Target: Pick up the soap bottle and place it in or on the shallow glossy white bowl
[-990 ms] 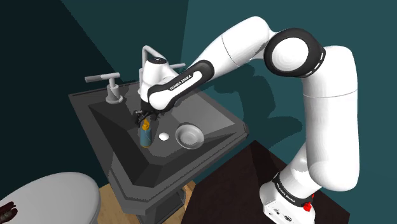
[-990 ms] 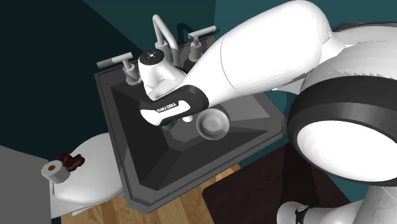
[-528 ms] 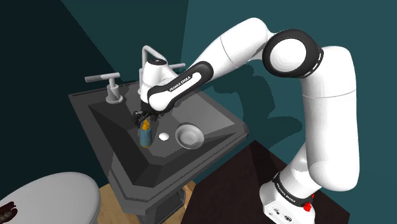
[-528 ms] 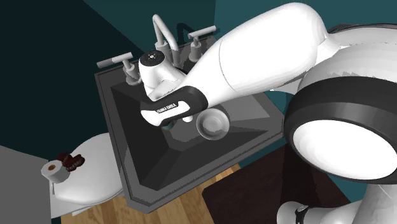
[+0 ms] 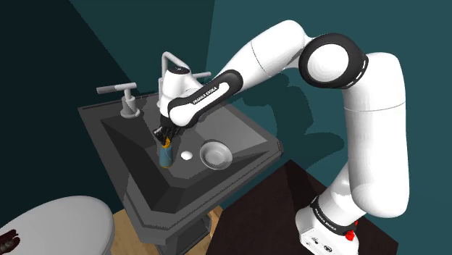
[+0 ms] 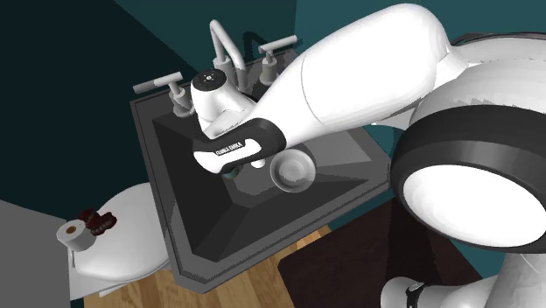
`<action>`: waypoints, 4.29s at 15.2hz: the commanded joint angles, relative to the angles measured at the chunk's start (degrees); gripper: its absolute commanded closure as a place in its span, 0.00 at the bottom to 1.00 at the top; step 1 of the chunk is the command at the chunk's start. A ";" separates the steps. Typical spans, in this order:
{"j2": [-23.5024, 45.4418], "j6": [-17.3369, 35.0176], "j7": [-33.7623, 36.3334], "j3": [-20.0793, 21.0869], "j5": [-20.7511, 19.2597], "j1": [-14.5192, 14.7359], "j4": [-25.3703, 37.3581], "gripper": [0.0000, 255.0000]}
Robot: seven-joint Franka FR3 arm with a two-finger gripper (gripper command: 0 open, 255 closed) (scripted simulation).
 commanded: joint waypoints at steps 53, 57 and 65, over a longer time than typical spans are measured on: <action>-43.24 -9.77 -28.63 -3.81 16.31 -15.10 -33.60 1.00; -41.21 -6.46 -28.79 -3.70 16.35 -15.06 -34.89 1.00; -36.50 0.18 -29.08 -3.54 16.34 -14.98 -36.84 1.00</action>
